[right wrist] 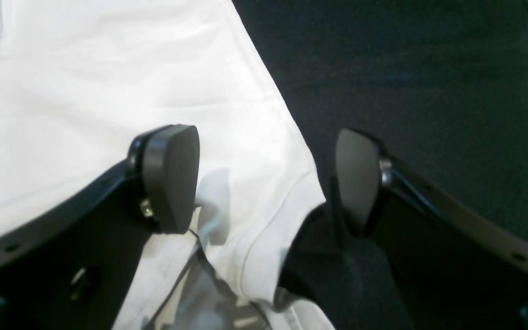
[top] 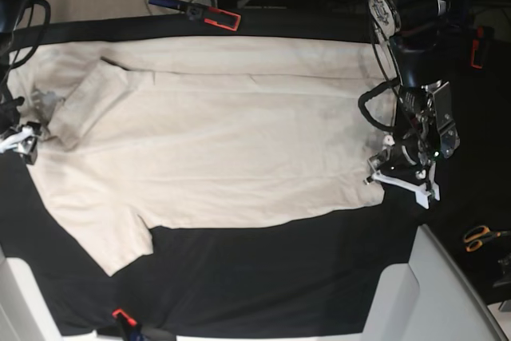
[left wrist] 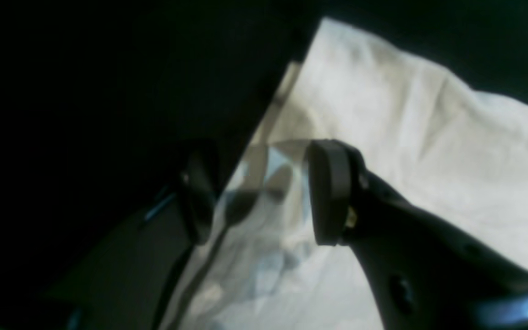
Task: Fold the T-shirt properly
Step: 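Pull the shirt edge with both grippers to flatten the body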
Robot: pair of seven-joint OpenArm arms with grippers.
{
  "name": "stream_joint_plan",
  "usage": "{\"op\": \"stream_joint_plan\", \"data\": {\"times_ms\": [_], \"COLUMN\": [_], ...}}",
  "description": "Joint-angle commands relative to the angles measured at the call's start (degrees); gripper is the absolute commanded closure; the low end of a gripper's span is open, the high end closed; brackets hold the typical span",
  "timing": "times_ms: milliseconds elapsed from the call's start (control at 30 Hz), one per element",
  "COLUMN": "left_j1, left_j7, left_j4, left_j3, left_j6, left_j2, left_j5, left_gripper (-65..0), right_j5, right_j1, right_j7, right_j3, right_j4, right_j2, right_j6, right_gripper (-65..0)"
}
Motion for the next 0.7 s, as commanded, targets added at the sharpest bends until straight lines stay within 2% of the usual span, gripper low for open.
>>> {"op": "stream_joint_plan", "data": {"times_ms": [0, 300, 567, 667], "left_j1": [-0.4, -0.2, -4.2, -4.5], "left_j7": [-0.8, -0.7, -1.2, -3.3], "left_j4": [2.4, 3.6, -6.4, -7.2], "left_j3": [-0.1, 0.3, 0.2, 0.2], "left_j6": [-0.3, -0.3, -0.2, -0.2], "left_j2": [-1.6, -1.7, -1.9, -1.9], "left_j5": [0.1, 0.3, 0.3, 0.6], "left_gripper": [-29.8, -30.1, -29.9, -29.9], "right_j5": [0.4, 0.4, 0.4, 0.4], "right_j1": [1.0, 1.6, 1.8, 1.8], "right_j7": [1.5, 1.4, 1.3, 1.3], "right_j3": [0.3, -0.1, 0.2, 0.3], "right_j4": [1.1, 1.1, 1.1, 1.1], "right_j2": [1.3, 1.2, 1.4, 1.4], "right_j6": [0.0, 0.0, 0.0, 0.0], "right_gripper": [-44.0, -44.1, -44.1, -44.1]}}
